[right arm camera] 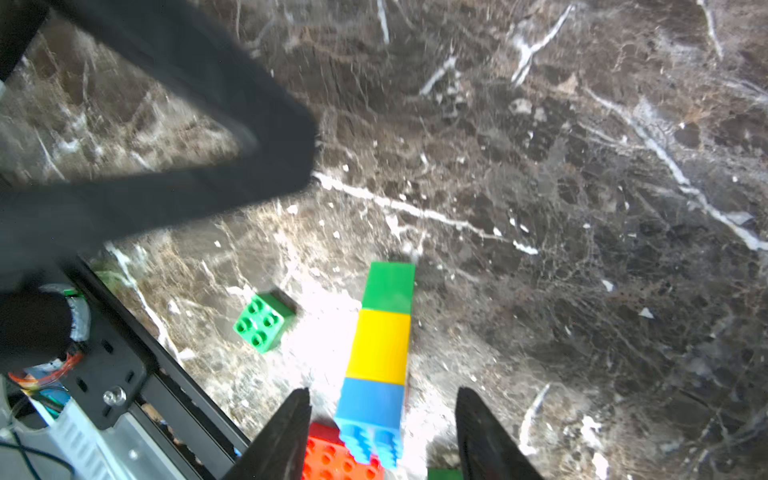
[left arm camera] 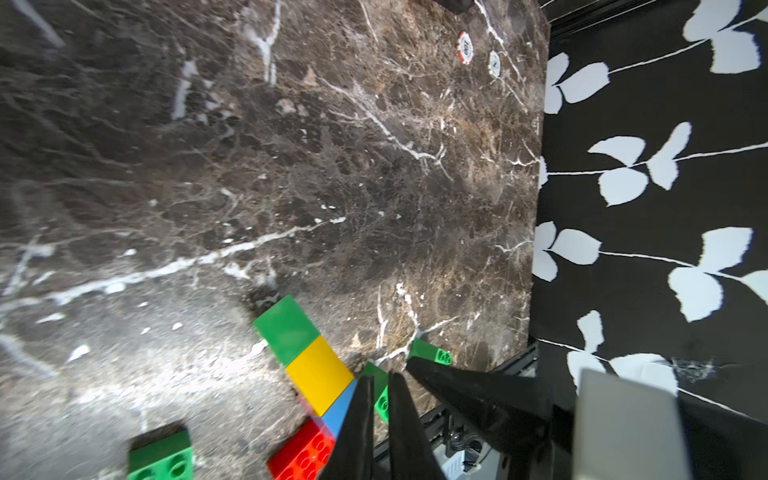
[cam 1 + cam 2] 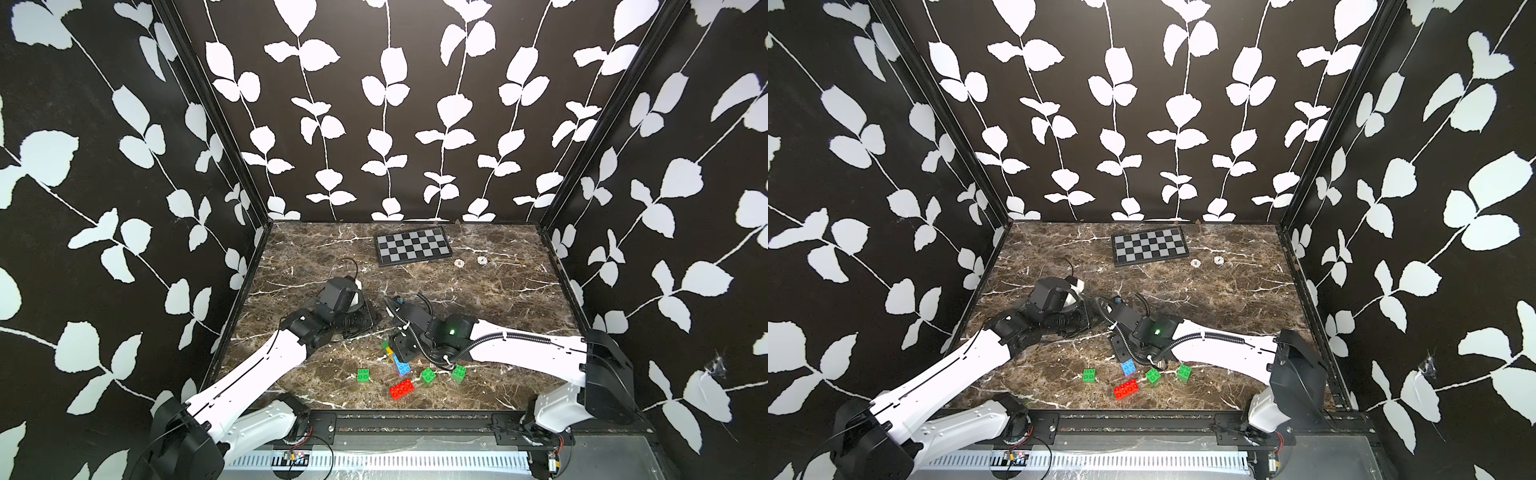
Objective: Assemble the letter r with lego
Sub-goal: Adjust the lego brick at the center of the board.
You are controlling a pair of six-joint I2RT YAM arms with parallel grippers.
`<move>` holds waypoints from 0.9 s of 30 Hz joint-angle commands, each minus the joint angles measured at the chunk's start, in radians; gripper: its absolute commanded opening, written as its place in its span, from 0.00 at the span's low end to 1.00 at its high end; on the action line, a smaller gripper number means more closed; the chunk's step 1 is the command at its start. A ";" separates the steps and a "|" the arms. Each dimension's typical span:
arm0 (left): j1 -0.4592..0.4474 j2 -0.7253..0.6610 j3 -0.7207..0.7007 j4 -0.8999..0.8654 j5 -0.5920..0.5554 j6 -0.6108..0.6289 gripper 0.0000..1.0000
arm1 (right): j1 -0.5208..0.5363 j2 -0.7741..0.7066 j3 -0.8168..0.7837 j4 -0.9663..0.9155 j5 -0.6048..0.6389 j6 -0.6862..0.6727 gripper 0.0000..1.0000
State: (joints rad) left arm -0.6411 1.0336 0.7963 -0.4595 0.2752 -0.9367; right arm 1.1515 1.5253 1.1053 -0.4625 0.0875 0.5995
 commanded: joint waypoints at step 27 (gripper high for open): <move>-0.003 -0.077 -0.047 -0.115 -0.038 0.064 0.12 | -0.020 0.176 0.022 0.010 -0.150 0.128 0.50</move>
State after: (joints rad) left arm -0.6407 0.9810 0.7620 -0.5522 0.2485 -0.8944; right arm 1.1488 1.7073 1.1591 -0.4862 -0.0368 0.6922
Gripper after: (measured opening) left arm 0.120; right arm 0.512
